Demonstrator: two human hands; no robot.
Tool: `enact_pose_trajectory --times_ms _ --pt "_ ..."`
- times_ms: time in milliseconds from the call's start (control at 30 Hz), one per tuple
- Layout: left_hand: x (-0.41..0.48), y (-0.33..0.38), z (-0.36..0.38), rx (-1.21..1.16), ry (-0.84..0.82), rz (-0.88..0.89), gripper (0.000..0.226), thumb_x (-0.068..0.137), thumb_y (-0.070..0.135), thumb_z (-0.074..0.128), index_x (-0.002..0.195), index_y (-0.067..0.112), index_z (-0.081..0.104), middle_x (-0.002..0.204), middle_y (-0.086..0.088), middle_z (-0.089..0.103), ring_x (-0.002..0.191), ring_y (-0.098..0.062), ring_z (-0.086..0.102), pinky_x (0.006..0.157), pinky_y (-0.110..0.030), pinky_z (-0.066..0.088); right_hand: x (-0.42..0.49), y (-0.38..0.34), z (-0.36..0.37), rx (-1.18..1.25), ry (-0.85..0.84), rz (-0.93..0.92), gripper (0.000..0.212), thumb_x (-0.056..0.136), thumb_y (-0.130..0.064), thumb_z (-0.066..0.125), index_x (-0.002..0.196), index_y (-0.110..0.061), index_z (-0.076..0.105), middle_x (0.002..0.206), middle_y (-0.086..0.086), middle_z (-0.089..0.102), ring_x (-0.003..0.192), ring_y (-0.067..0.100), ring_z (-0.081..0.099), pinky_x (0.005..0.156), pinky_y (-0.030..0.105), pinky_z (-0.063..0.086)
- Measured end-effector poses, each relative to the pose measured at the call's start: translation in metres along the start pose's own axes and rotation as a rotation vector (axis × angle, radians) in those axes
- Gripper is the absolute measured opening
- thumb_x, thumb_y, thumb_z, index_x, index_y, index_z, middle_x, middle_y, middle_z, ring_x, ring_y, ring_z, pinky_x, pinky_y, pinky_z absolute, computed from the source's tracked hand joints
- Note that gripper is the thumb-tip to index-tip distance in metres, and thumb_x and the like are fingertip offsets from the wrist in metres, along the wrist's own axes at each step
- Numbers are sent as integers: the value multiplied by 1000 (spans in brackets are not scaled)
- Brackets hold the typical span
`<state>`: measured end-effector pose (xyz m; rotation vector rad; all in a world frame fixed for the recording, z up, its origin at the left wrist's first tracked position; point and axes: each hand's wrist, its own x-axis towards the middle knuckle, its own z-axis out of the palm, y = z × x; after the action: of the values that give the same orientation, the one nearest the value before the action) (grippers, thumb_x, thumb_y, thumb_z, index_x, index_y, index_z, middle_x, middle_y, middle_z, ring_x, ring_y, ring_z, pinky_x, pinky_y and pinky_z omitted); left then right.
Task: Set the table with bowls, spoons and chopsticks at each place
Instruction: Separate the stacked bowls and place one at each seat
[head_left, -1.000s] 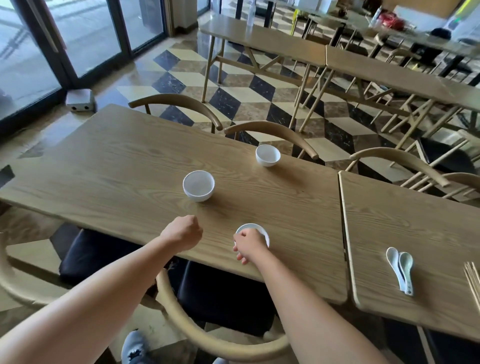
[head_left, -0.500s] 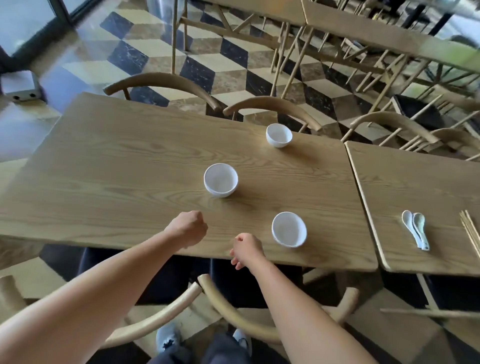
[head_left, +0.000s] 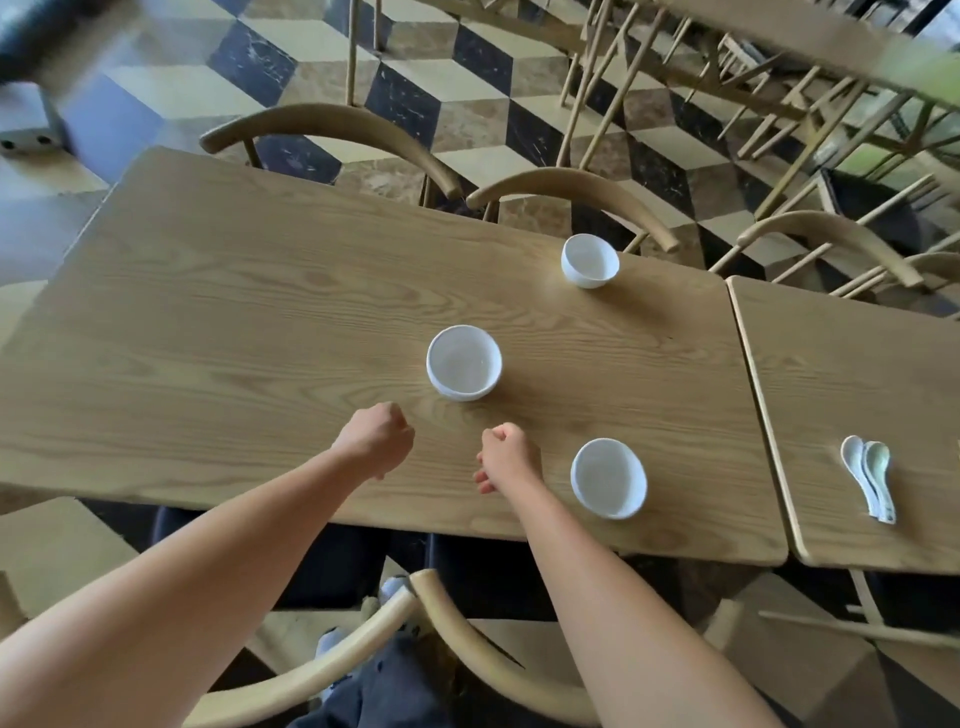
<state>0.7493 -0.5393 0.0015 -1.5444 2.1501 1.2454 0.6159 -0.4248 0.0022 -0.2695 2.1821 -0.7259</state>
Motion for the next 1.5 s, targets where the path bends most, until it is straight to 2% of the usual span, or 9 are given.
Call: enact_pose_trajectory --times_ms 200,300,500,700,933,1133,1233,1400,1500 --pt "47 28 2 29 79 48 22 93 31 41 97 14 55 89 -11 67 69 -32 68 69 -45 62 57 -20 -9 80 13 -10 15 99 -28 43 102 -14 46 73 4 55 52 21 57 37 25 47" --pt "70 37 1 -1 112 19 27 96 37 43 103 11 49 95 -15 65 76 -37 68 73 -47 60 82 -32 -11 97 -16 -5 36 99 -33 47 128 -12 42 100 8 54 79 28 59 33 20 44" --pt "107 53 7 -85 148 18 41 99 34 48 126 3 47 120 -25 60 112 -40 55 86 -37 41 119 -50 2 128 -19 -89 39 100 -26 48 132 -4 47 115 11 56 102 25 54 89 32 43" --pt "104 74 26 -424 167 -2 36 95 18 50 130 9 45 122 -10 55 104 -26 51 80 -30 36 122 -67 20 200 -33 -11 56 100 -16 40 153 -5 23 151 19 40 136 33 43 114 44 34" --pt "99 83 25 -555 166 -51 34 92 17 50 125 9 48 113 -5 52 97 -24 49 79 -28 35 116 -72 17 233 69 27 52 94 -8 41 145 -2 33 144 21 47 130 36 48 110 45 39" --pt "85 69 7 -545 123 3 40 94 16 45 133 9 44 127 -13 56 114 -31 52 84 -29 35 82 -83 24 157 173 -5 52 94 -7 40 146 -4 33 145 19 48 129 35 48 108 39 39" --pt "76 50 -11 -556 89 17 37 94 16 43 130 11 46 125 -13 59 102 -29 52 80 -30 36 55 -94 39 119 212 -43 55 95 -6 40 149 -6 28 147 18 45 130 34 47 104 35 37" --pt "61 -14 -51 -561 68 71 34 92 15 45 126 15 50 119 -11 58 97 -28 52 77 -36 48 9 -106 83 86 105 -37 54 97 -16 38 150 -19 29 144 10 49 127 32 49 99 32 39" --pt "55 -64 -82 -661 17 10 38 92 13 47 129 20 53 123 -11 55 105 -32 58 67 -44 62 -12 -111 116 169 -20 -30 39 96 -24 43 135 -23 47 135 9 56 119 32 54 100 49 49"
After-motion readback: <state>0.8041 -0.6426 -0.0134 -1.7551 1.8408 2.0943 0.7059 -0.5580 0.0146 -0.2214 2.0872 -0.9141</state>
